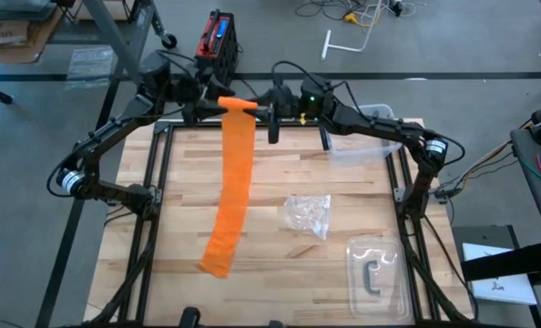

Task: Roll bandage
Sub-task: Roll the orange bandage

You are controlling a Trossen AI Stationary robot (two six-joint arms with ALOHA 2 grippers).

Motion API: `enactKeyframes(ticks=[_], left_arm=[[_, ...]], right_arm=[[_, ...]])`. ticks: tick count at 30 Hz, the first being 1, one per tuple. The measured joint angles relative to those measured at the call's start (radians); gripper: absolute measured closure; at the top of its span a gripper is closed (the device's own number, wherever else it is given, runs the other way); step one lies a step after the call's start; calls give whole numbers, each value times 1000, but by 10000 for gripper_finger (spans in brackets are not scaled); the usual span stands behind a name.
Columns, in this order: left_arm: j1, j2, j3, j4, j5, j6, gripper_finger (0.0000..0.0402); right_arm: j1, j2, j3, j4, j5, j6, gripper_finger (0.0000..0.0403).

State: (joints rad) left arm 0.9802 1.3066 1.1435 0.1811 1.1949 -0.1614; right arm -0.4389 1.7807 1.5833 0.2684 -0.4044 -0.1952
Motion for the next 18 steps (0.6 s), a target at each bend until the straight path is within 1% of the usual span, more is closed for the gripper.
enactKeyframes(ticks=[2, 6, 10, 18], left_arm=[[0, 0, 0, -22, 0, 13, 85], [0, 0, 0, -57, 0, 24, 98], [0, 0, 0, -74, -11, 19, 118], [-5, 0, 0, -74, -31, 22, 163]], right_arm=[[0, -2, 0, -2, -19, -24, 306], [2, -6, 0, -2, -21, -75, 302], [2, -6, 0, -3, -11, -119, 303], [3, -6, 0, -15, 23, -138, 314]])
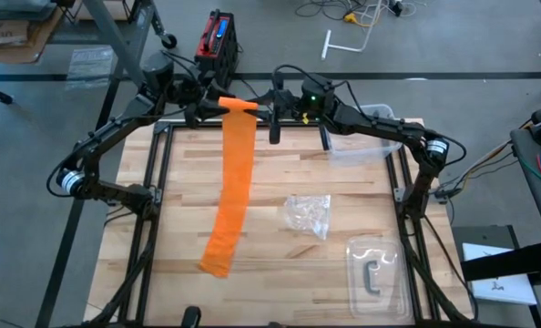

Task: Roll bandage
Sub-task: Roll the orange bandage

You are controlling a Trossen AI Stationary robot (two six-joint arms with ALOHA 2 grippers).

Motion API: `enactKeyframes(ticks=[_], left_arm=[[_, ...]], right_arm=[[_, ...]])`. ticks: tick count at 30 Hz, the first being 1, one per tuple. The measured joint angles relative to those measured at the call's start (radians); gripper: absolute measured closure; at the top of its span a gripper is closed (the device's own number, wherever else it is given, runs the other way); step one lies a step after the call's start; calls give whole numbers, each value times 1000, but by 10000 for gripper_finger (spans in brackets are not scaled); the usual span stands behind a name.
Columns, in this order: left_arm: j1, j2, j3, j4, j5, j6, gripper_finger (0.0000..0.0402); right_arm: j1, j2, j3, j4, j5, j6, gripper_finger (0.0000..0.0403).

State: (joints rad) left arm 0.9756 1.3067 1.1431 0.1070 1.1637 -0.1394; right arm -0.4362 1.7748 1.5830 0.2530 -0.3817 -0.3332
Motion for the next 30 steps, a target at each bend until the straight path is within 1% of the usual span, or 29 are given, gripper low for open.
enactKeyframes(ticks=[3, 8, 13, 17, 19, 22, 25, 29, 30], left_arm=[[-10, 0, -1, -10, -2, 34, 184], [-27, 1, -1, -20, -4, 98, 233], [-26, 1, -1, -20, -5, 105, 290], [-26, 1, -1, -19, -5, 105, 321], [-26, 1, -1, -18, -5, 115, 328], [-25, 1, -1, -17, -6, 179, 330], [-25, 1, -1, -16, -17, 296, 324], [-27, 1, -1, -18, -84, 470, 319], [-27, 1, -1, -20, -86, 523, 319]], right_arm=[[0, 0, 0, -14, -5, 10, 305], [0, 0, 0, -23, -11, 65, 271], [0, 0, 0, -14, -8, 88, 243], [0, 0, 0, -8, -1, 108, 231], [0, -1, 0, 3, 16, 190, 226], [-12, -14, 0, -1, 9, 377, 215], [-27, -29, 0, -20, 2, 538, 199], [-35, -30, 0, -34, -18, 742, 171], [-36, -30, 0, -34, -18, 778, 164]])
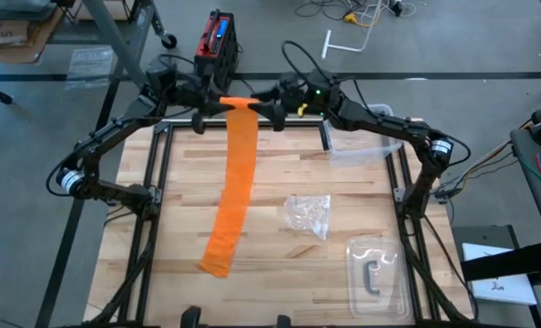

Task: Roll bandage
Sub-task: Roll the orange bandage

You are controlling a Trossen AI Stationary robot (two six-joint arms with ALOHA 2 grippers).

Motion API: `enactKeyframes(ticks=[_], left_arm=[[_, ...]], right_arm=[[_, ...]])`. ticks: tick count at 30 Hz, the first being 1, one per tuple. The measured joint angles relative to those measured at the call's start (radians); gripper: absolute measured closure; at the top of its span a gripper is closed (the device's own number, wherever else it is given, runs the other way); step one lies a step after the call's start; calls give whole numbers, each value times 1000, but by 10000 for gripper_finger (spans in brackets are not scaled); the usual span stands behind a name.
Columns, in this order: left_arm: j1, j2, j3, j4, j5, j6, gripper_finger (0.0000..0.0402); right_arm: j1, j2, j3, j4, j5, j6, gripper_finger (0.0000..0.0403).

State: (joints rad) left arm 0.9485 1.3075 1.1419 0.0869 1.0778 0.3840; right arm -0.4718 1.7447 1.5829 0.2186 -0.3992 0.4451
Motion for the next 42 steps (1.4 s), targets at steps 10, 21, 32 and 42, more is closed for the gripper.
enactKeyframes(ticks=[10, 21, 32, 42], left_arm=[[-3, -5, 0, 3, 12, 341, 325], [-3, -7, 0, 2, 56, 534, 326], [-3, -7, 2, -69, 2, 896, 326], [-3, -13, 2, -88, 3, 948, 326]], right_arm=[[-2, 2, 0, 1, 6, 120, 124], [-2, 8, 0, -3, 18, 190, 137], [9, 8, 0, -5, 18, 190, 126], [18, 25, 0, -4, 36, 165, 151]])
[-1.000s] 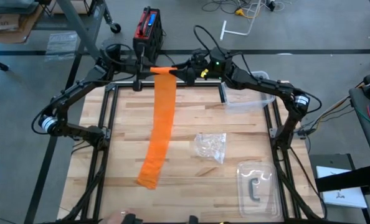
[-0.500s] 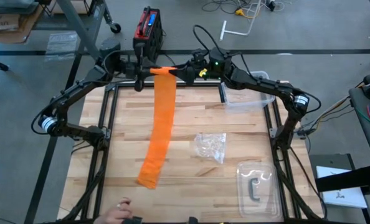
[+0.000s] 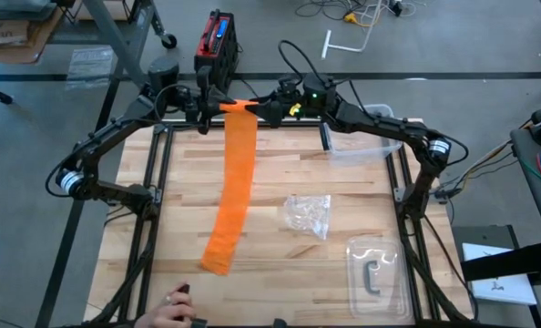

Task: Roll bandage
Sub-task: Roll the orange bandage

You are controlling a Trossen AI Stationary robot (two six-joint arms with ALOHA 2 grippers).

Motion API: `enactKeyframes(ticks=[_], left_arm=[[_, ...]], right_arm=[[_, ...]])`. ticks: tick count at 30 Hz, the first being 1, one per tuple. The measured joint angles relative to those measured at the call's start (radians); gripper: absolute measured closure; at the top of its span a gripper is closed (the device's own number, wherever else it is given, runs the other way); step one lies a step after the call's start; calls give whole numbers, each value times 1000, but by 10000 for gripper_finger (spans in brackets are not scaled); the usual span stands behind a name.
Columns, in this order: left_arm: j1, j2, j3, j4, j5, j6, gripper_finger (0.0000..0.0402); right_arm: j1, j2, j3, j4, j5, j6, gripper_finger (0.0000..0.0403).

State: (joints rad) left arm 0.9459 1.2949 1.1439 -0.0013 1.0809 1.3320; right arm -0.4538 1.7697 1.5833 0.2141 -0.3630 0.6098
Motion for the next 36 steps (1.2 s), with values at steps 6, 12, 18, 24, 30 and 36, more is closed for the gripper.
enactKeyframes(ticks=[6, 12, 18, 24, 30, 36], left_arm=[[0, -17, 0, -1, -2, 79, 326], [0, -20, 0, -20, -10, 82, 326], [0, -20, 0, -34, -10, 82, 326], [0, -20, 0, -33, -14, 82, 326], [-1, -21, 2, -28, -79, 108, 326], [-1, -21, 2, -29, -78, 108, 326]], right_arm=[[0, 16, 0, 3, -2, 24, 163], [0, 18, 0, 13, -1, 23, 174], [0, 18, 0, 20, 10, -3, 189], [3, 18, 0, 23, 23, -19, 225], [6, 18, 0, 23, 28, -3, 259], [6, 18, 0, 23, 25, 0, 269]])
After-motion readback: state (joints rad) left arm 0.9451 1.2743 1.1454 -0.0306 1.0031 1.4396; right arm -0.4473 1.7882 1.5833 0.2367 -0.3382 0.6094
